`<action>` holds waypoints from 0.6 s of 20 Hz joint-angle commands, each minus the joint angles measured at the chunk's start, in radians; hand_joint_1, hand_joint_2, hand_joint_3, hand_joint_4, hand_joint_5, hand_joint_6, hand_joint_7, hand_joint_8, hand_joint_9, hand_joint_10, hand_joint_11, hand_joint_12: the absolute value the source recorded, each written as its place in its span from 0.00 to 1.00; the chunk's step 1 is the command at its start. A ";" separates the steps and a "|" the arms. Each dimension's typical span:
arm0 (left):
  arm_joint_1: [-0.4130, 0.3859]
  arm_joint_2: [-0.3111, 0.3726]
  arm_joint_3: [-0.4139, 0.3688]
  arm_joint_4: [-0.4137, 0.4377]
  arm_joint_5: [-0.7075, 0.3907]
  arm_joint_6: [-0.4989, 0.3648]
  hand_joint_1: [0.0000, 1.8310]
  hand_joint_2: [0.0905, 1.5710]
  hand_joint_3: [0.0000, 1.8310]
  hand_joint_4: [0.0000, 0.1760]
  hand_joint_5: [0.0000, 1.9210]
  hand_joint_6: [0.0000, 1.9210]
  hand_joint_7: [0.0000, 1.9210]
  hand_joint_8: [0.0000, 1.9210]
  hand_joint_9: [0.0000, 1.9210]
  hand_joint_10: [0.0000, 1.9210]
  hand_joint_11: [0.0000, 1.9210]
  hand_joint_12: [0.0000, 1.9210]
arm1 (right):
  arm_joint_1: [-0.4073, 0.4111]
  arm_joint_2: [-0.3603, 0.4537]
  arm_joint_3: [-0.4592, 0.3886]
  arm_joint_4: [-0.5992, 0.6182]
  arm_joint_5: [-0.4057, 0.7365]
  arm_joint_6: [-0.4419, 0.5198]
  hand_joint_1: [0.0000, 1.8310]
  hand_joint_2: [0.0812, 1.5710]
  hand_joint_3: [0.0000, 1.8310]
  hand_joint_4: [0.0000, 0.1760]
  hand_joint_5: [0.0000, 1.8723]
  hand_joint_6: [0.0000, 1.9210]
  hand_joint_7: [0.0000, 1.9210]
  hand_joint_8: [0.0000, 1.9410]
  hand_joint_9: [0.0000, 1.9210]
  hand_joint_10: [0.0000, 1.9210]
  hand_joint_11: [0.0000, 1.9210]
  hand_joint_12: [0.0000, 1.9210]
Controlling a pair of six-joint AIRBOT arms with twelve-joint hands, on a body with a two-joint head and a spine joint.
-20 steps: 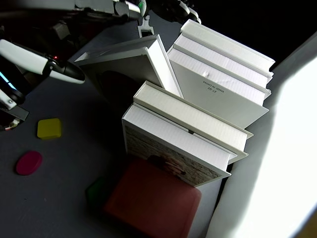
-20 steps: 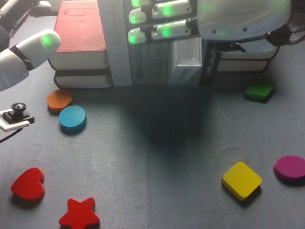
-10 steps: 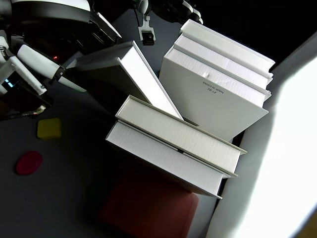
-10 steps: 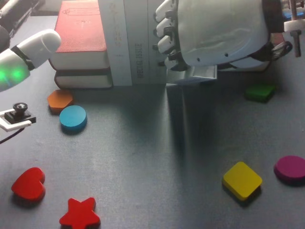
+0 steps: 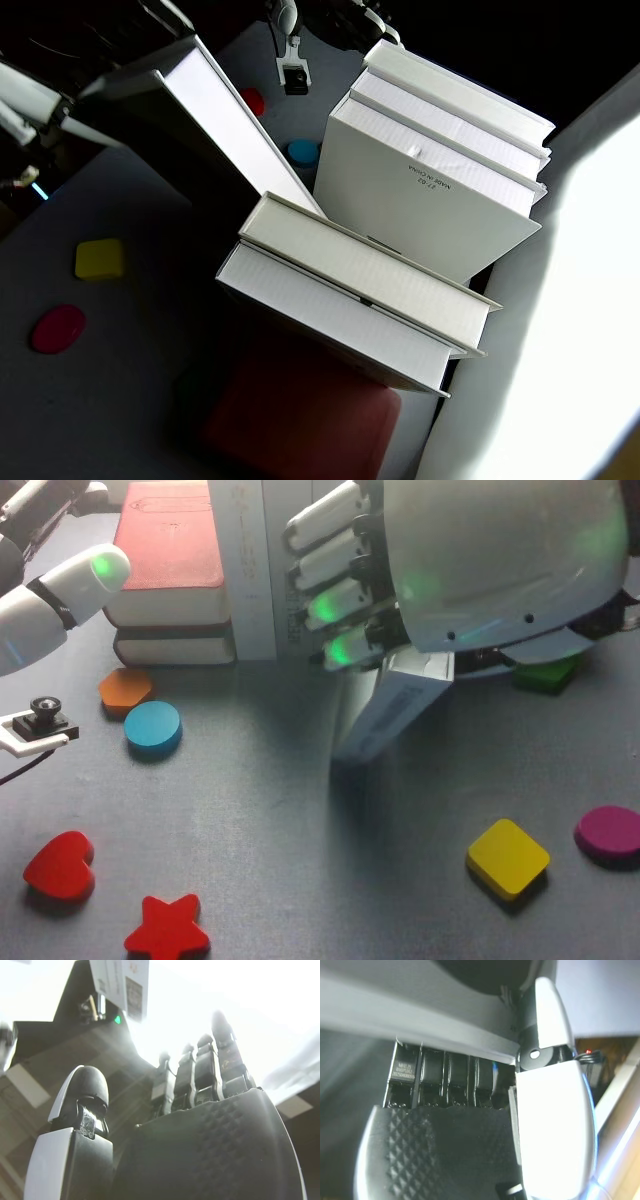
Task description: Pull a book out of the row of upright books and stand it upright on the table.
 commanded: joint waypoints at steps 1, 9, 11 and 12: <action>-0.005 -0.005 0.008 -0.016 -0.122 -0.010 0.20 0.87 0.00 0.34 0.09 0.00 0.05 0.00 0.02 0.00 0.00 0.35 | 0.022 0.008 -0.006 0.054 -0.010 -0.009 0.60 0.83 0.02 0.00 0.38 0.72 0.27 0.94 0.21 0.95 0.17 1.00; -0.003 -0.010 0.013 -0.018 -0.121 -0.010 0.20 0.88 0.00 0.33 0.08 0.00 0.03 0.00 0.00 0.00 0.00 0.24 | 0.043 0.044 -0.018 0.144 0.104 -0.012 0.60 0.83 0.02 0.00 0.37 0.72 0.27 0.94 0.21 0.95 0.17 1.00; -0.003 -0.010 0.014 -0.018 -0.120 -0.010 0.19 0.88 0.00 0.31 0.08 0.00 0.04 0.00 0.01 0.00 0.00 0.27 | 0.048 0.052 -0.018 0.165 0.122 -0.012 0.60 0.83 0.02 0.00 0.37 0.72 0.27 0.94 0.21 0.95 0.17 1.00; -0.003 -0.010 0.014 -0.019 -0.120 -0.010 0.18 0.88 0.00 0.41 0.07 0.00 0.03 0.00 0.00 0.00 0.00 0.24 | 0.051 0.056 -0.018 0.176 0.133 -0.012 0.60 0.83 0.02 0.00 0.37 0.72 0.27 0.94 0.21 0.95 0.17 1.00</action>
